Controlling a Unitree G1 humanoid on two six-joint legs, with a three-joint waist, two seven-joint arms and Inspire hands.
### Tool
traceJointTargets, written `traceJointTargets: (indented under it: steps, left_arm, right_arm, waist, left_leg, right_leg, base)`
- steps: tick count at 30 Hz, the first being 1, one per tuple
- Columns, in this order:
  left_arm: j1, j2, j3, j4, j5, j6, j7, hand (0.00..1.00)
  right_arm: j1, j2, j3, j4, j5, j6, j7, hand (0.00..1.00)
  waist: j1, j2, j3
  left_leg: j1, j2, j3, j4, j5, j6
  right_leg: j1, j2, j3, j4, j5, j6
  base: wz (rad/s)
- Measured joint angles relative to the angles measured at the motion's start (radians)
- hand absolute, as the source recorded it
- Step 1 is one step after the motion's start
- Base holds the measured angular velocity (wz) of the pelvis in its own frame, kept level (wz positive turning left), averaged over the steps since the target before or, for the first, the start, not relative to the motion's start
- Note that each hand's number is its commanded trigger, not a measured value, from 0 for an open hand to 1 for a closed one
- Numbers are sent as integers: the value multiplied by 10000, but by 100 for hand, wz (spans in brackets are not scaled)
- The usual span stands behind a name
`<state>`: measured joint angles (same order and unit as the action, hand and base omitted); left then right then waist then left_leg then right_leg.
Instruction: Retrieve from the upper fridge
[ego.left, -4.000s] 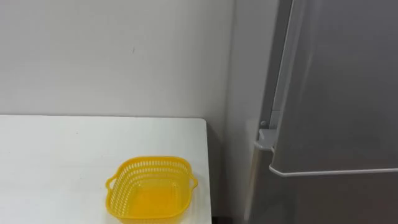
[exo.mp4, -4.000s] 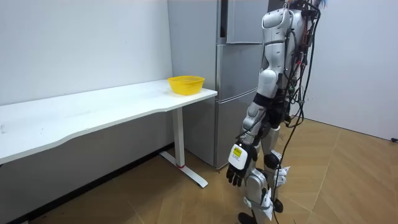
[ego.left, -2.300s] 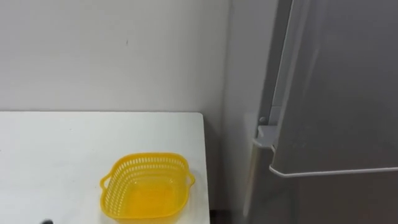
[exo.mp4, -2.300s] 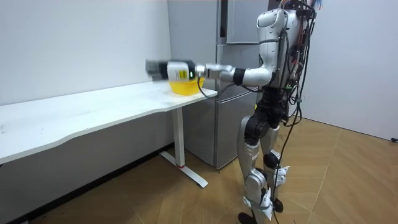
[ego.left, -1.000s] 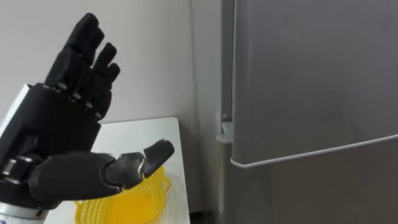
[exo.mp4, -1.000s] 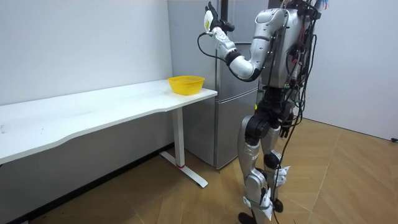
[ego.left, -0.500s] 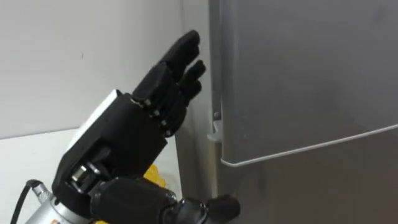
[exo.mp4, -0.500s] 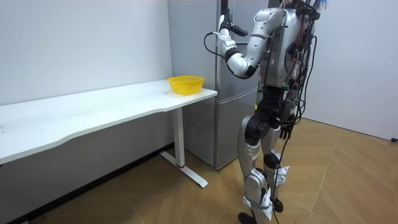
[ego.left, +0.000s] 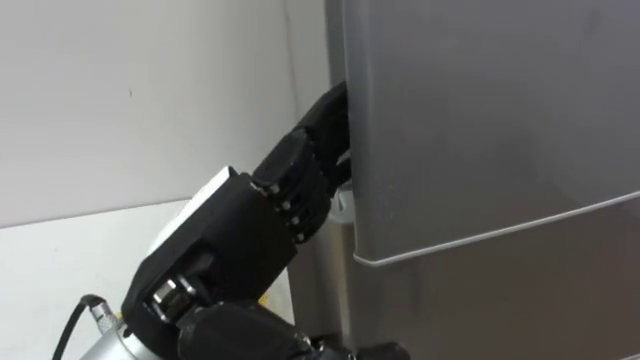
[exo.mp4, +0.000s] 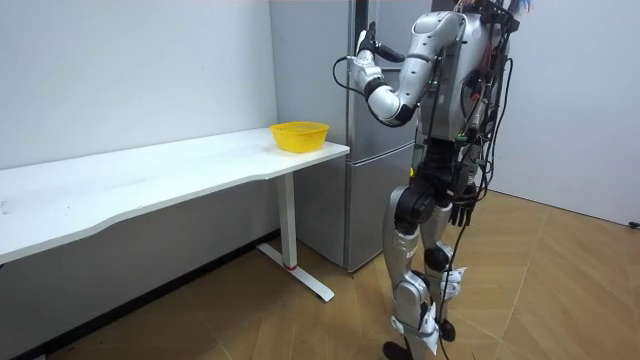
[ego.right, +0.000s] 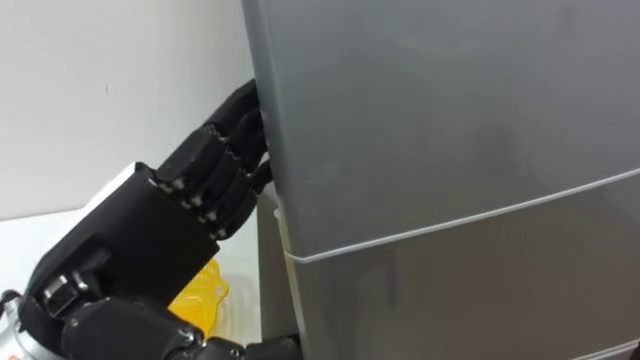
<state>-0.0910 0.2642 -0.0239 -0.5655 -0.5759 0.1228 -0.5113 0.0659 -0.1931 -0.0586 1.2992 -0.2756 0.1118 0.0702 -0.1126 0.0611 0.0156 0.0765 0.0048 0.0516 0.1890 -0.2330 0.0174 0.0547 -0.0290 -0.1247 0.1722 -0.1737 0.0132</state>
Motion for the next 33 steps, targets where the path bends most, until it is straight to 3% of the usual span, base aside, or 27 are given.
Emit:
traceJointTargets:
  steps: [4, 5, 6, 13, 18, 20, 21, 22, 23, 24, 29, 33]
  left_arm:
    - [0, -1, -114, 78, 2, -21, 9, 0]
    - [0, -1, -178, 137, 2, -26, 16, 60]
    - [-1, -2, -237, 178, 2, -38, 20, 100]
    - [-37, -20, -203, 395, -3, -173, 341, 100]
    - [-511, -3, -361, 551, -9, -211, 501, 100]
    - [-620, -5, -633, 543, -29, -211, 486, 60]
    - [-686, -1, -834, 537, -29, -205, 431, 55]
    - [-705, 15, -944, 545, -19, -185, 399, 45]
    - [-704, 53, -1160, 546, -11, -124, 332, 5]
    - [-704, 89, -1353, 548, -6, -51, 257, 0]
    - [-708, 247, -1585, 543, -6, 24, 53, 0]
    - [-709, 246, -1661, 543, -6, 24, -113, 0]
  right_arm:
    - [-167, -2, 209, 305, 5, -6, -12, 0]
    - [-203, -5, 339, 347, 5, -6, -13, 0]
    - [-230, -4, 385, 376, 4, -9, -13, 0]
    - [-312, -7, 394, 421, 5, -6, -19, 0]
    - [-356, -12, 503, 430, 4, -6, -34, 0]
    - [-369, -18, 601, 430, 4, -8, -40, 0]
    - [-372, -22, 637, 430, 4, -10, -42, 0]
    - [-378, -31, 682, 430, 4, -11, -43, 0]
    - [-415, -50, 750, 429, 5, -15, -44, 0]
    - [-448, -61, 760, 428, 5, -18, -45, 0]
    - [-434, -93, 760, 434, 7, -19, -32, 0]
    - [-441, -102, 756, 491, 12, -16, -23, 0]
  waist:
    - [5, 26, -16]
    - [2, 30, -17]
    - [1, 32, -14]
    - [2, 45, -7]
    - [1, 78, 1]
    - [-17, 112, -2]
    - [-34, 133, -12]
    - [-54, 147, -15]
    - [-135, 185, -8]
    - [-218, 211, -13]
    - [-463, 272, -52]
    - [-483, 249, -38]
  left_leg:
    - [-5, -3, -1, -3, 2, 3]
    - [-6, -3, -2, -6, 2, 3]
    - [-6, -3, -1, -10, 2, 3]
    - [-12, -3, -1, -16, 2, 3]
    - [-15, -8, -3, -16, 2, 3]
    - [-13, -6, -3, -16, 2, 3]
    - [-6, -3, -1, -17, 2, 3]
    - [-3, -1, 1, -17, 2, 3]
    - [6, 2, 3, -17, 3, 2]
    - [7, 4, 7, -19, 3, 2]
    - [42, 14, 52, -19, 3, 2]
    - [60, 25, 168, -20, 3, 1]
  right_leg:
    - [5, 2, 0, -15, 12, 18]
    - [6, 2, 2, -16, 12, 19]
    - [5, 3, 2, -16, 13, 19]
    - [6, 4, 0, -19, 13, 20]
    - [15, 1, 0, -18, 16, 23]
    - [15, 4, 2, -18, 16, 23]
    - [16, 9, 8, -17, 16, 23]
    - [17, 12, 13, -17, 16, 23]
    - [19, 16, 23, -17, 17, 22]
    - [12, 21, 38, -16, 17, 22]
    - [8, 41, 139, -14, 19, 19]
    - [-18, 47, 223, 9, 21, 14]
  base:
    - [0]
    - [0]
    - [0]
    - [0]
    - [0]
    - [0]
    - [0]
    - [-3]
    - [-3]
    - [-4]
    - [-6]
    - [-5]
